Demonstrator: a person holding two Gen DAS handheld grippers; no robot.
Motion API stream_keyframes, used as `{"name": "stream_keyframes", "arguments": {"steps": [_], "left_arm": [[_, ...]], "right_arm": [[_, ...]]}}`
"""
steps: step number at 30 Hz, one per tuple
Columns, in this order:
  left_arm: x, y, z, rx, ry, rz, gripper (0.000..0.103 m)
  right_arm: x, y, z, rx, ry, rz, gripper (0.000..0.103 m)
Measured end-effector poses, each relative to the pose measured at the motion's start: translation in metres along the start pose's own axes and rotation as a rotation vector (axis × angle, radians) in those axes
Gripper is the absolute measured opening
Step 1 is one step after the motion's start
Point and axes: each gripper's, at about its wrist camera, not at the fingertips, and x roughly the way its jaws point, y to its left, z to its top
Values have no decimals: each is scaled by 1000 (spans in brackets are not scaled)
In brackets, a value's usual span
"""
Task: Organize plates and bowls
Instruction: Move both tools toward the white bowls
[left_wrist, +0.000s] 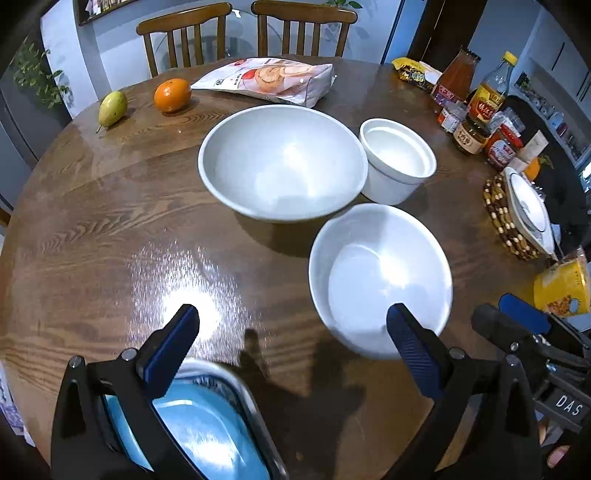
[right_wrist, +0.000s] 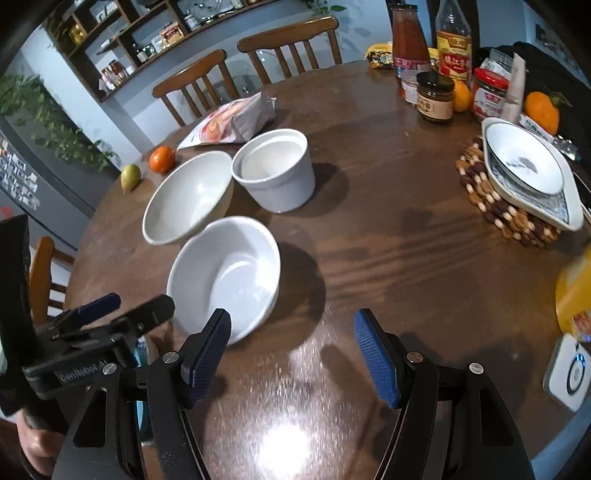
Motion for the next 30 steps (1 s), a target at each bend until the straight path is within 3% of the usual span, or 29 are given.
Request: {"name": "stream_keyframes", "arguments": {"steps": [6,9,19,27,30], "left_arm": [[15,-5,9,26,20,7,89],[22,-7,11,26,35,0,79],[6,20,25,-62,-24,-18,79],[11,61,61,-141,-80,55,79],[25,69,74,-150,-60,50,79]], "right_arm": [[22,1,14,10,32,35,70],[32,3,17,4,58,48,64],[27,6,40,16,28,103,64],[48,38,69,-13,16,158,64],[64,43,79,9,29,168,63]]}}
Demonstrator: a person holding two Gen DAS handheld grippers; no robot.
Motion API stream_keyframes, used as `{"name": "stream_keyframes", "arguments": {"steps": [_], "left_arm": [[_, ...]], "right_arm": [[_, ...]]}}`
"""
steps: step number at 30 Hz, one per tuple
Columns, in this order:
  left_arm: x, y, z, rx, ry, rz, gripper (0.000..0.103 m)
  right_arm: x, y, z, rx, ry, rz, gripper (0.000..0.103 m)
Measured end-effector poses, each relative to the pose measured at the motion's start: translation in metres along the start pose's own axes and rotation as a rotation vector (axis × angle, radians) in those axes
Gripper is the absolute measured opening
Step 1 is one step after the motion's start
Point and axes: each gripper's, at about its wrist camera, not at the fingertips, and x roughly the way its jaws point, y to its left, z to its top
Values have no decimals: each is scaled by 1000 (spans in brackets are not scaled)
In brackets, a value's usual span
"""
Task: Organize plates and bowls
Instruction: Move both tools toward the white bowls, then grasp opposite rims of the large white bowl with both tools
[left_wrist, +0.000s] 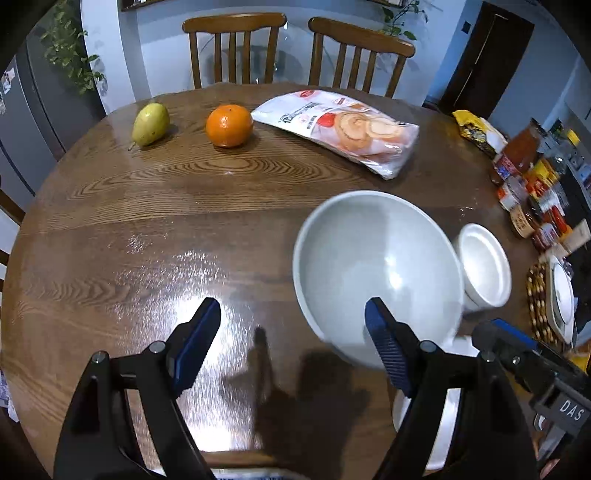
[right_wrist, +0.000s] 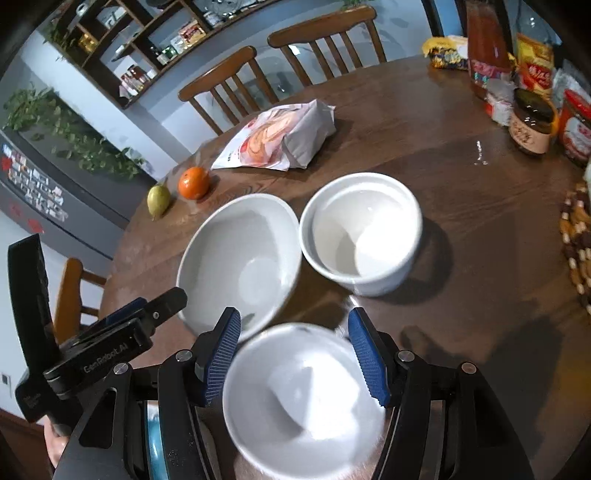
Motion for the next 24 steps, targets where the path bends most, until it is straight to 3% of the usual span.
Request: {"name": "stream_keyframes", "arguments": {"steps": [4,7,10,12,16,19,24], "left_arm": [[18,2,8,7,39,-7,75],[29,4,10,8,69,-8,63],[37,6,12,7,91,-23,54],[44,4,13,16,113,-33,43],[53,2,11,39,140,-59,40],[53,-5,13,69,135,-83,20],[41,-6,15,87,92,-79,18]], "right_arm": [[21,-1,9,36,33,-1,52],[34,-3,11,60,66,2,50],[38,-1,12,61,76,6,40],[41,-2,13,64,87,6,31],[46,0,16,53,98,8,24],[50,5,17,28,110,11,19],[43,9,19,2,81,4,19]]}}
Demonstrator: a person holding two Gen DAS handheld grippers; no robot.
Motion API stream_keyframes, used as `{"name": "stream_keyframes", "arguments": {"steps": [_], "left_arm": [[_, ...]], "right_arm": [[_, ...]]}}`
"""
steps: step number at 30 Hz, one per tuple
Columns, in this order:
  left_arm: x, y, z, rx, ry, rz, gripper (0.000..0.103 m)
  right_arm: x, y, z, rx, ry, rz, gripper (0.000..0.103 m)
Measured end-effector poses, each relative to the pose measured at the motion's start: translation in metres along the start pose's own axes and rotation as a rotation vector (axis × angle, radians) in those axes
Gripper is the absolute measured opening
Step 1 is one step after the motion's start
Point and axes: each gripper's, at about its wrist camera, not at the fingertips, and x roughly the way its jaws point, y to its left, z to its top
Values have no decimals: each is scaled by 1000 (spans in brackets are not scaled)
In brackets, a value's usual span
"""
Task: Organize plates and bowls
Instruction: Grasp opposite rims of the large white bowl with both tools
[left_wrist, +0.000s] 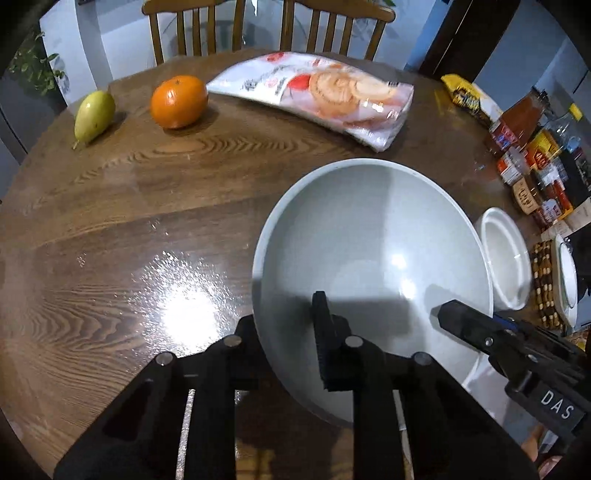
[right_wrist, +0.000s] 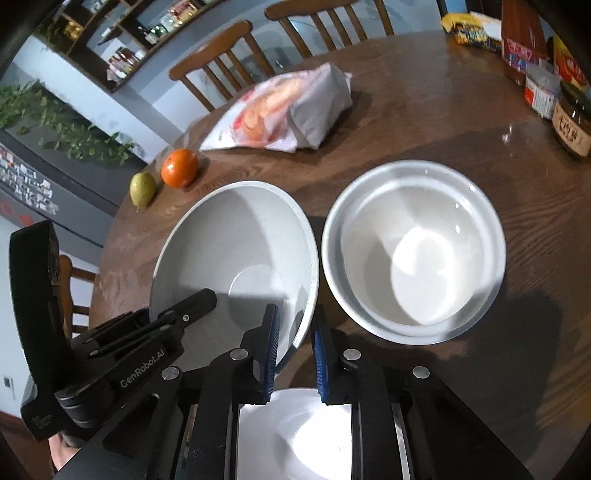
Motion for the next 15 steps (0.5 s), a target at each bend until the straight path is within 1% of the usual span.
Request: {"name": "stream_keyframes", "arguments": {"steps": [3,9,12,15], "left_arm": [[-20,-7,2,24,-51,8,18],[-71,-24,-9,81,-157,5,17],[-93,-36,-22,109,-189,-7,17],[-104,-53,-37,143,-203,-22,17]], "right_arm": [[-15,6,0,-9,-31,14,19],[-67,15,-9,-36,-112,38,19],[-92,17,-19,-60,-146,26,19],[-114,11,-35,-54,-169,21,19]]}}
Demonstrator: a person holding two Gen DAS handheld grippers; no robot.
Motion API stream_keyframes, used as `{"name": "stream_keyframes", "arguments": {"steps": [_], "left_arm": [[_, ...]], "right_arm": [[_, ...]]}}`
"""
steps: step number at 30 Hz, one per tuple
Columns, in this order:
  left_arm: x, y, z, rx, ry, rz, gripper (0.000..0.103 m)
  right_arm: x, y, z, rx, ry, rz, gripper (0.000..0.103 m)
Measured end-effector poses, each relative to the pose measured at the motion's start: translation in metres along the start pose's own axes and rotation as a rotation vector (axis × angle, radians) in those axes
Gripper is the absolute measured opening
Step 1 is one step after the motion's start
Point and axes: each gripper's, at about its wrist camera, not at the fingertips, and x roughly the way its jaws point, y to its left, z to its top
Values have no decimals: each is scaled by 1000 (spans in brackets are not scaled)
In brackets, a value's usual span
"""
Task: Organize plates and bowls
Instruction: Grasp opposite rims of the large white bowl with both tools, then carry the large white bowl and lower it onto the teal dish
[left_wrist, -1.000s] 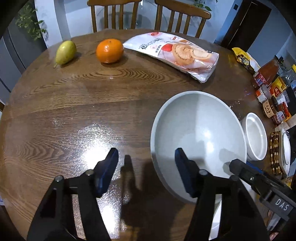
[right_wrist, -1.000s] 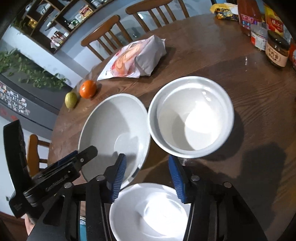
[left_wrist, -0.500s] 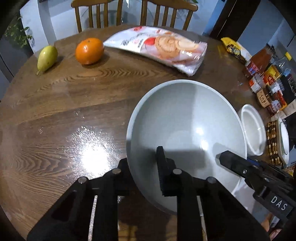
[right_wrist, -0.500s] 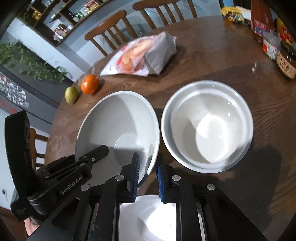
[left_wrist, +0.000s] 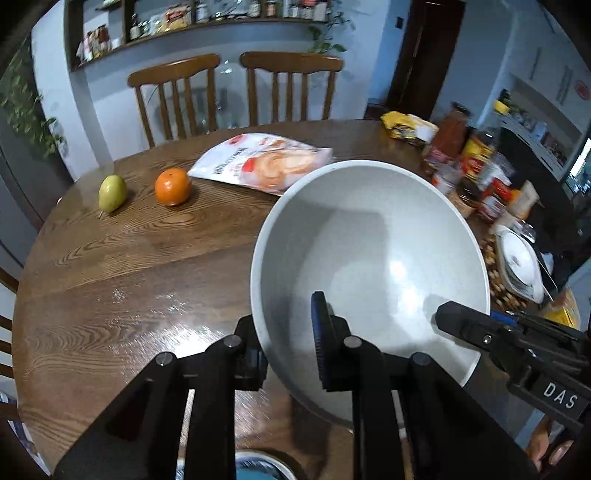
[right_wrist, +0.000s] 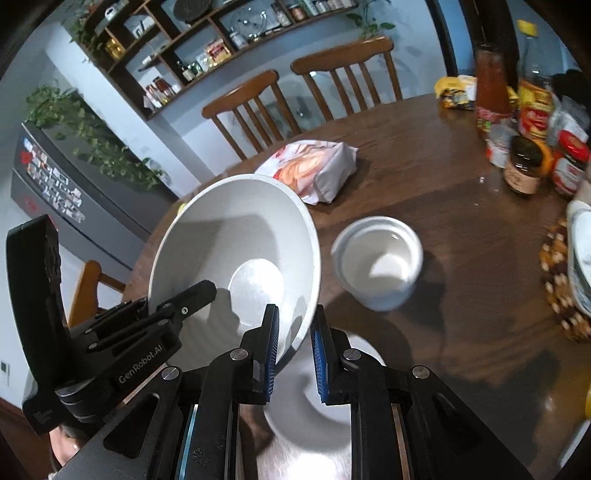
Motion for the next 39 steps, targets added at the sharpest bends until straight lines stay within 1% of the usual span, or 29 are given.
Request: {"name": "stream_keyframes", "arguments": {"steps": [3,8,13,17,19,23,29,35,39], "left_arm": [[-5,-20,-14,25,10,-23,17],[-9,-54,-44,79,46,-59,17],[-14,-83,-77,126,87,-79,18],[-17,-93,-99,128,122,-97,18],[-16,-95,-111,127,144,-100,18],[-15,-95,-132,99,194,-114,18],[-12,-94,-155,83,232,-96,18],[-5,-84,-167,62,266,-74,18],[2,-77,-169,44,287,-65,18]], "right_arm": [[-16,-10,-16,24,8,-11,19],[-41,-31,-59,76,22,-42,19],[-56,-49,-94,102,78,-70,19],[-62,-58,-120,113,130,-70,19],[-64,-62,-131,116,159,-68,19],[-65,-62,-144,106,200,-65,19],[-54,-60,-163,91,262,-62,19],[-37,-59,-174,84,313,-48,19],[-26,-57,-174,81,332,-42,19]]}}
